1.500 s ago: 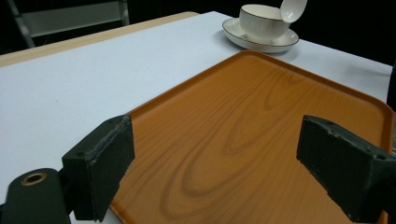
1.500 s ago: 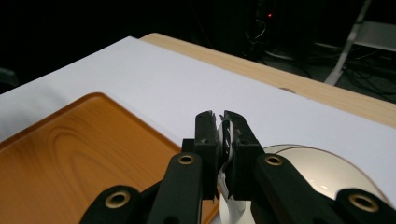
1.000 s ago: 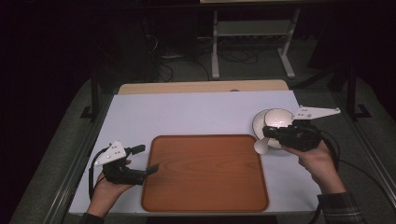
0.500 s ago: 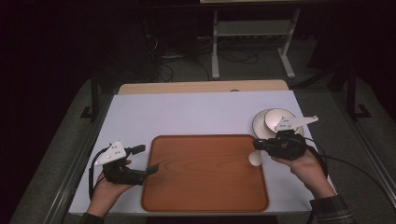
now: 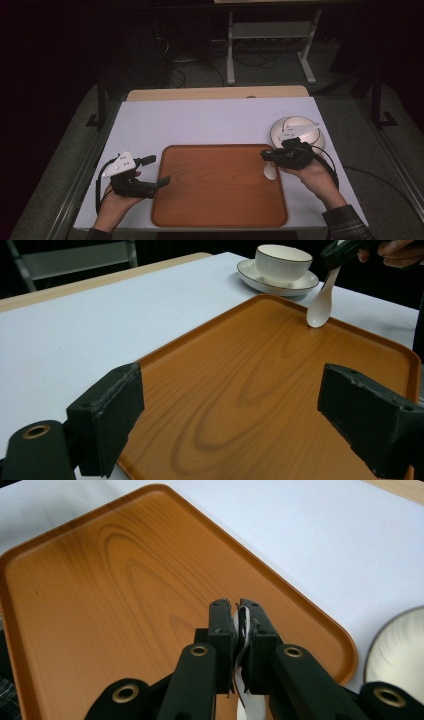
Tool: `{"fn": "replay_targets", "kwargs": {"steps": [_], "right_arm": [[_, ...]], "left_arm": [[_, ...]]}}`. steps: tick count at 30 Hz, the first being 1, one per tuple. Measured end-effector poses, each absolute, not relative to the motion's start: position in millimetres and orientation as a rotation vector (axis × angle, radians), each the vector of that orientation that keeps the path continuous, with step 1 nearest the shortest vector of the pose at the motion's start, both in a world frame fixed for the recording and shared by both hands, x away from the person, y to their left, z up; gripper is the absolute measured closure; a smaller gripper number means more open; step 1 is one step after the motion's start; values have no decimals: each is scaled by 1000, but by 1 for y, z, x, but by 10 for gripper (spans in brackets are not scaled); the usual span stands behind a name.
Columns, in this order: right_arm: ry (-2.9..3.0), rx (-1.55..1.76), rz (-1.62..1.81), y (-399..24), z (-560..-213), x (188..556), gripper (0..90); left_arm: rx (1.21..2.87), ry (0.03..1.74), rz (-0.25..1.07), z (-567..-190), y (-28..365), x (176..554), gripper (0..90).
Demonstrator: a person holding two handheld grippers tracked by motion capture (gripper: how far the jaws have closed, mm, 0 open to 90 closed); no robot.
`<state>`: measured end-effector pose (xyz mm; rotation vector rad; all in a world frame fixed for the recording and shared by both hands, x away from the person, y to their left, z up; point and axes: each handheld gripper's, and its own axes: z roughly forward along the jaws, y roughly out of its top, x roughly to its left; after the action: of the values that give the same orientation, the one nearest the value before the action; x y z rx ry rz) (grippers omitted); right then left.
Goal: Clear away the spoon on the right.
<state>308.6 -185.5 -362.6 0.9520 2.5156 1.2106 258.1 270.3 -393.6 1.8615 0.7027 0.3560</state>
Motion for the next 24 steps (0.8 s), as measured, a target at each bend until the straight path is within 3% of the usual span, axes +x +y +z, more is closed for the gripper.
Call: {"fn": "replay_targets", "kwargs": {"steps": [24], "right_arm": [[2590,891,1267,-144,-388,343,845]], "left_arm": [[1862,705,354,-394,270,258,108]]}}
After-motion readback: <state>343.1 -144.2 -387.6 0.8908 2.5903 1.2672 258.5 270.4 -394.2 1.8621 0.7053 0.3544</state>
